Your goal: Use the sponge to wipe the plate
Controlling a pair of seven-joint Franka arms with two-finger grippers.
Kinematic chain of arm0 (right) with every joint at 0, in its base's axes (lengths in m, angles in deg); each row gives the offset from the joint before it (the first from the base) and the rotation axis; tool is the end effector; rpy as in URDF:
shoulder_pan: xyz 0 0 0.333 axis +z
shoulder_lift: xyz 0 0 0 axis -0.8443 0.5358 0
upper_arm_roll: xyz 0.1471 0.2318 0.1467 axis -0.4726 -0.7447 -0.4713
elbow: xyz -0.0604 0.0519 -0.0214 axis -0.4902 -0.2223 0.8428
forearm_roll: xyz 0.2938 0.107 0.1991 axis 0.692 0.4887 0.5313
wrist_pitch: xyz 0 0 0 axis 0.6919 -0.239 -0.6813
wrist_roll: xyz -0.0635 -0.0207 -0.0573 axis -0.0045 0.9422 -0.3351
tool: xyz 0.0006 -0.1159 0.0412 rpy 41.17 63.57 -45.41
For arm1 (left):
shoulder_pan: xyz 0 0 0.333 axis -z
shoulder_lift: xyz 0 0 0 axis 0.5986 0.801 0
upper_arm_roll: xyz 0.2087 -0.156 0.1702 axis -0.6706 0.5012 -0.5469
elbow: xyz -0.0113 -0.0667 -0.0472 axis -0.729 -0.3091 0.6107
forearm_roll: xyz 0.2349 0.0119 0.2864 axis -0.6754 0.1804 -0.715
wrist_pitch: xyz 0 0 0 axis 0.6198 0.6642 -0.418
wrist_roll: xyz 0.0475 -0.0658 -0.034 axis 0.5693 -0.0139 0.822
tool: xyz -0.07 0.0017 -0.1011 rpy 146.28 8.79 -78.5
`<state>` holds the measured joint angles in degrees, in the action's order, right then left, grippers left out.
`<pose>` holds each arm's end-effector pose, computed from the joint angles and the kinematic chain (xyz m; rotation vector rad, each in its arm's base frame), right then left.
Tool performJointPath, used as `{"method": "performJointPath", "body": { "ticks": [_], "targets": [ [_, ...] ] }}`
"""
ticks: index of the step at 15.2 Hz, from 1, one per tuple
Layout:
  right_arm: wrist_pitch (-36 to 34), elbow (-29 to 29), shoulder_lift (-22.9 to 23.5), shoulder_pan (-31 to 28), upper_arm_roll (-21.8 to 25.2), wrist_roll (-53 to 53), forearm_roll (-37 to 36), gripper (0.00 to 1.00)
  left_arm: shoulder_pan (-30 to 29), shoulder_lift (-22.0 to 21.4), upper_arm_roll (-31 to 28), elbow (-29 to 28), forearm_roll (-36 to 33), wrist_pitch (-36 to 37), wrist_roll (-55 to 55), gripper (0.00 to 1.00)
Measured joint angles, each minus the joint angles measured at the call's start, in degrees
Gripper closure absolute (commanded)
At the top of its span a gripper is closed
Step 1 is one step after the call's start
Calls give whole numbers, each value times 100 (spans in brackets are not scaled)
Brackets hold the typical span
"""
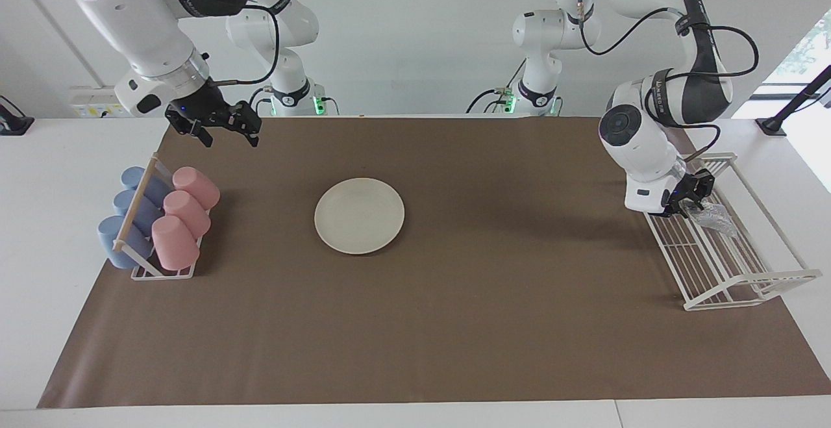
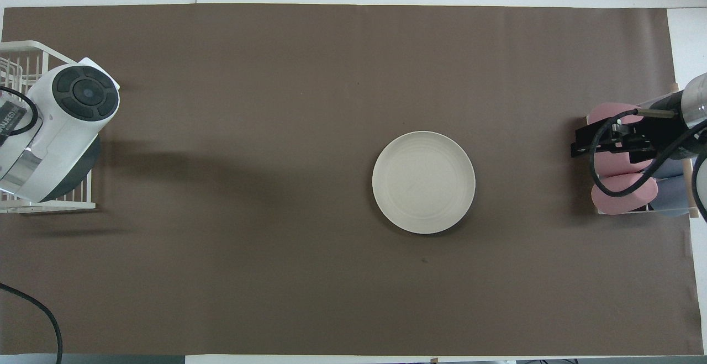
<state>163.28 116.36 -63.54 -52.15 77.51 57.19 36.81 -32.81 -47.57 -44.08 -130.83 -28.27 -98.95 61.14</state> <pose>0.5163 0.0198 0.5672 -3.0297 0.1768 0.1569 0.5778 -0.0022 0.4165 -2.3291 -0.0660 -0.2127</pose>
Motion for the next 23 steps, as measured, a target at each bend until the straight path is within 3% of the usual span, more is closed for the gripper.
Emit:
{"method": "performJointPath", "body": {
  "ticks": [6, 10, 17, 20, 23],
  "targets": [
    [0, 0, -1, 19, -121, -457, 24, 0, 8, -5, 13, 64, -10, -1, 84, 100],
    [0, 0, -2, 20, -212, -717, 32, 0, 66, -23, 81, 690, 408, 257, 85, 100],
    [102, 0, -4, 21, -451, -1652, 187, 0, 166, -176, 95, 2118, 4506, 1205, -58, 100],
    [194, 2, 1, 32, -557, -2652, 715, 0, 169, -217, 95, 2140, 6355, 1293, -67, 100],
    [300, -9, 69, 97, -582, -3454, 1041, 0, 189, -337, 115, 1738, 7876, 1260, -225, 100]
  ]
}}
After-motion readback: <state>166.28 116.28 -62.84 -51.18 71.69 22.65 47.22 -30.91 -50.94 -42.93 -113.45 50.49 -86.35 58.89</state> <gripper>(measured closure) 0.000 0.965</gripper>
